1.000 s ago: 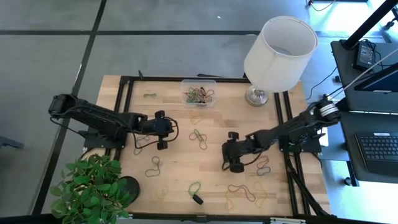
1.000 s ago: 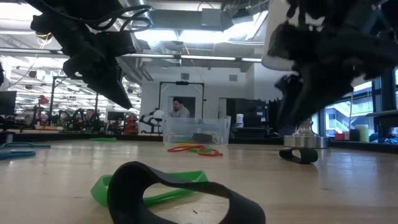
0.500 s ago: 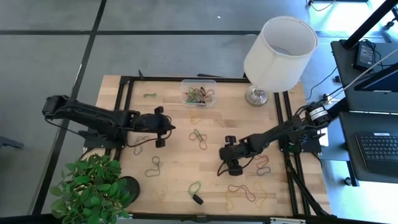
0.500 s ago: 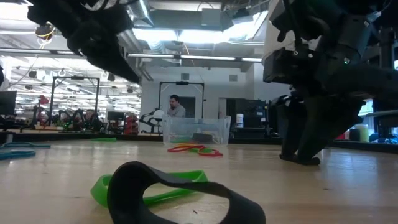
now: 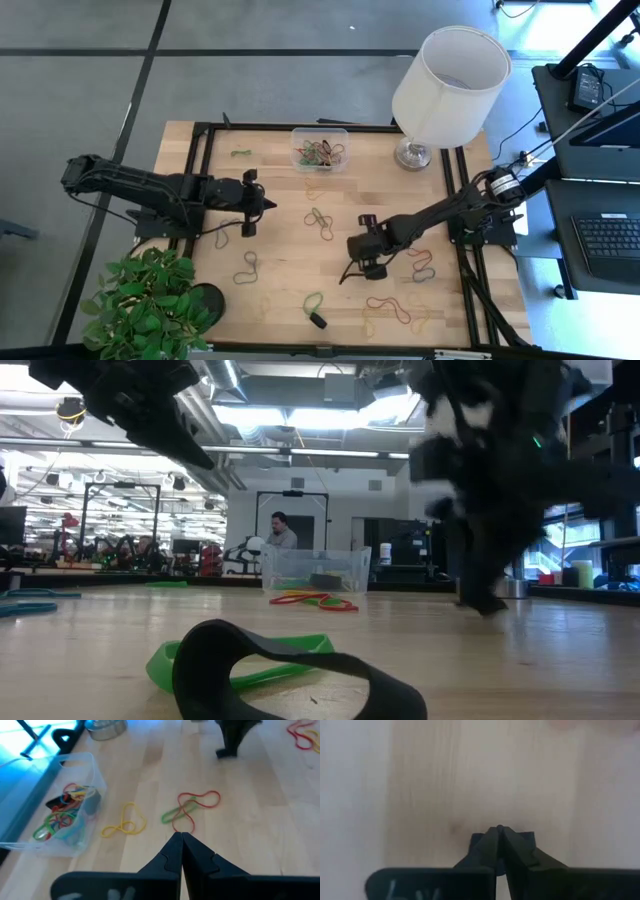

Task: Pick and place rubber bands into bin
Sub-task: Put the black rubber band into the transparent bin

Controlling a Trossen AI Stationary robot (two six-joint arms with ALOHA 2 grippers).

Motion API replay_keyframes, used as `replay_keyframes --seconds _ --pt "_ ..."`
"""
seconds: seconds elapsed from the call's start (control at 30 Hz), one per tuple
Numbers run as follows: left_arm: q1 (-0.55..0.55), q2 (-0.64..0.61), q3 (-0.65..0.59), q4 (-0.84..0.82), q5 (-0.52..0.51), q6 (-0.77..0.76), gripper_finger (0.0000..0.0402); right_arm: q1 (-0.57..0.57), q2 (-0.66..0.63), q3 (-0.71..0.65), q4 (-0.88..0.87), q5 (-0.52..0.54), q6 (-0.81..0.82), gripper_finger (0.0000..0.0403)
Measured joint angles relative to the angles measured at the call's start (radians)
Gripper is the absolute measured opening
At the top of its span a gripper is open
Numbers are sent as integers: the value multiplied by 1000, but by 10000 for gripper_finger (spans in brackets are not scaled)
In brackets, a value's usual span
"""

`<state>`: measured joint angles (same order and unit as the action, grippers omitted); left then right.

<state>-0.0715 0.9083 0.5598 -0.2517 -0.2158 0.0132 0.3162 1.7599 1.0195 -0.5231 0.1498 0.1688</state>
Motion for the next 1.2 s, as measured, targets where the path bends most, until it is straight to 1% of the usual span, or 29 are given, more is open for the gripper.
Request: replay_keyframes --seconds 0.1,0.2,0.3,0.53,0.67,0.83,1.03,1.2 --pt "0 -2 -12 5 1 0 1 -19 -6 110 -97 47 -17 7" --pt "0 -16 -62 38 1 1 1 -52 -4 202 -172 90 -17 7" --pt "1 -37 -121 106 1 0 3 -94 -5 291 -191 138 -22 8" --pt "0 -92 -213 166 1 -14 2 -252 -6 473 -190 161 -50 4" --pt "1 -132 -256 192 1 0 2 -364 15 571 -182 164 -119 4" --pt "2 -171 -278 212 1 1 2 -494 116 735 -191 162 -164 3" --pt "2 -188 -280 223 1 9 2 -607 333 964 -214 112 -204 3" --pt "2 -189 -280 223 1 9 2 -675 495 1080 -230 109 -204 3"
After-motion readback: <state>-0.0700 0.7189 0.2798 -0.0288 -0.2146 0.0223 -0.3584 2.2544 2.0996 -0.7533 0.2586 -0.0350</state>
